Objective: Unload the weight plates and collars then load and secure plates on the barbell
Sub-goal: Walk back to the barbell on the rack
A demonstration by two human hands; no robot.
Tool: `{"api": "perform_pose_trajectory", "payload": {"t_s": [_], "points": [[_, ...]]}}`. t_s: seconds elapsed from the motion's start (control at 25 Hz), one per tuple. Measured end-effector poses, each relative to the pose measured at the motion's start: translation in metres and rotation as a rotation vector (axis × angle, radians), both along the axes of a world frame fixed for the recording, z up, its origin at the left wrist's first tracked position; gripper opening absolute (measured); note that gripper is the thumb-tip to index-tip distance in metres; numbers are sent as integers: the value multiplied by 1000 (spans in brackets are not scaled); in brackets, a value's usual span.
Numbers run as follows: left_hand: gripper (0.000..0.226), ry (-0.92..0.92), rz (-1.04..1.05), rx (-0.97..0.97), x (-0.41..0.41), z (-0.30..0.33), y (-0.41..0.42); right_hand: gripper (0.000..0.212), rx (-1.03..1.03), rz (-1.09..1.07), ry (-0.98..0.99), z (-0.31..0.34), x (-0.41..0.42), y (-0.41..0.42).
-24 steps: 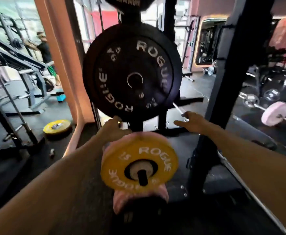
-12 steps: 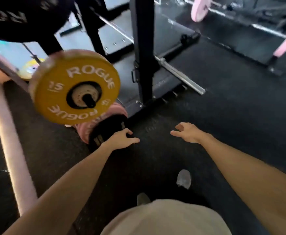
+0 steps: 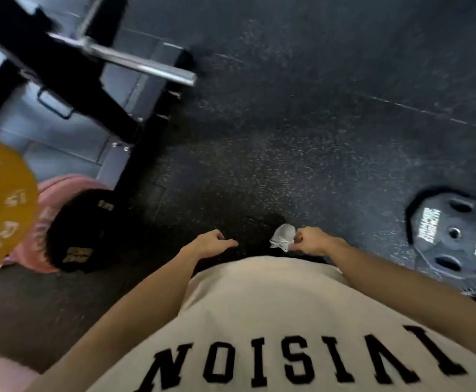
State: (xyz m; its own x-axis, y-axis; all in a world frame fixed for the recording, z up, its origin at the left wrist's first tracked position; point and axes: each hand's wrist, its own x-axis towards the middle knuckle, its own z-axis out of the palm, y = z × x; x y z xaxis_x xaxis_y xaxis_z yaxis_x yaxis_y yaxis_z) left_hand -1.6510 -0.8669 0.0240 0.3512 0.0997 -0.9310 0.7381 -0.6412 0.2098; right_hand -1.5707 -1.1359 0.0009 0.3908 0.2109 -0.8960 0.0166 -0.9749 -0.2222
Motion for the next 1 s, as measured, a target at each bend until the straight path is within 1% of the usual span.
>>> {"api": "perform_pose_trajectory", "payload": {"t_s": [0.08, 0.16, 0.2, 0.28, 0.36, 0.44, 0.6, 0.68, 0.76, 0.84, 0.92, 1.0], "points": [[63, 9, -90, 4, 42, -3, -28, 38, -4, -82, 16, 4, 36, -29], [62, -25, -156, 19, 88, -4, -47, 40, 5, -198, -22, 7, 82, -49], [62, -52, -173, 25, 112, -3, -54, 41, 5, -280, -33, 9, 106, -56], [60, -110, -170, 22, 160, 1, -64, 41, 26, -365, -55, 12, 149, -64], [55, -154, -143, 3, 207, 3, -65, 44, 44, -359, -42, 8, 188, -62], [51, -155, -150, -12, 245, 0, -60, 46, 60, -308, -16, 3, 215, -56], [55, -34, -201, 4, 333, -23, -27, 40, 38, -181, 1, -9, 304, -30], [58, -6, -208, 24, 391, -28, -3, 39, 24, -177, -47, -4, 368, -12], [60, -62, -231, 37, 453, -23, 19, 39, 28, -206, -113, 12, 436, 9], [58, -157, -219, 51, 518, -13, 43, 40, 62, -271, -185, 25, 503, 31], [56, -197, -181, 48, 582, -4, 69, 41, 91, -327, -215, 34, 564, 56], [55, -218, -154, 36, 635, -1, 93, 40, 120, -339, -218, 35, 615, 82]]}}
